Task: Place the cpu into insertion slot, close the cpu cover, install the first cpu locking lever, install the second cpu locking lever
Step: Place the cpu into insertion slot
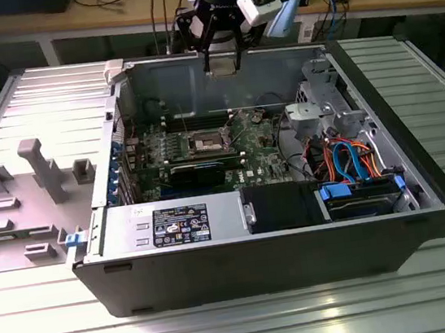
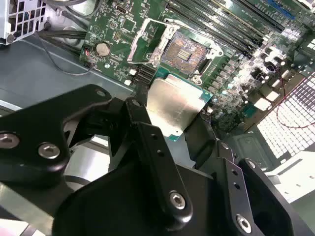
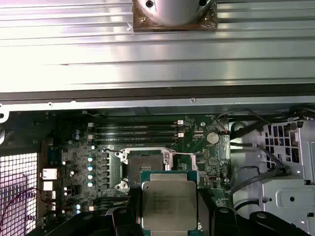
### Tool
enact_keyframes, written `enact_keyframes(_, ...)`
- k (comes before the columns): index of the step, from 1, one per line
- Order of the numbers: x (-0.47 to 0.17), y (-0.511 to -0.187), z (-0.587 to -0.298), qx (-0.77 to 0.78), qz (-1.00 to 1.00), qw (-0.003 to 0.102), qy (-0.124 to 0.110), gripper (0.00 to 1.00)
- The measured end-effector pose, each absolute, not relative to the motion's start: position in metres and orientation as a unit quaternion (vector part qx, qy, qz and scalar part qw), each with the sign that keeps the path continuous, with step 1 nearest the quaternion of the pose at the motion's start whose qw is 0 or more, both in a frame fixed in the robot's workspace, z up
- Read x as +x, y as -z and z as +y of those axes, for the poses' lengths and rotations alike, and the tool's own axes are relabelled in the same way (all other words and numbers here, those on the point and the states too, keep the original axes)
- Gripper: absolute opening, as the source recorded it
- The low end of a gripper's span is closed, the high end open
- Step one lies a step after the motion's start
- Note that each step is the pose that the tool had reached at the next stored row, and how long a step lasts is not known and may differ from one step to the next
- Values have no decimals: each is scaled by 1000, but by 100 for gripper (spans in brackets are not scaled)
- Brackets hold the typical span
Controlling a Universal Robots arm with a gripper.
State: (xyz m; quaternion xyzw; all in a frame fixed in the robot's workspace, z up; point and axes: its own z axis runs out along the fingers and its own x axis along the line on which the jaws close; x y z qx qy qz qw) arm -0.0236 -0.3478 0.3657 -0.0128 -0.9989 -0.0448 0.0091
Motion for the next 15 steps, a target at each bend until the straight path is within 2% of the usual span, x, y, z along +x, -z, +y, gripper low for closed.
enact_keyframes(15,-24,-366,-348,-15,-999,9,45,54)
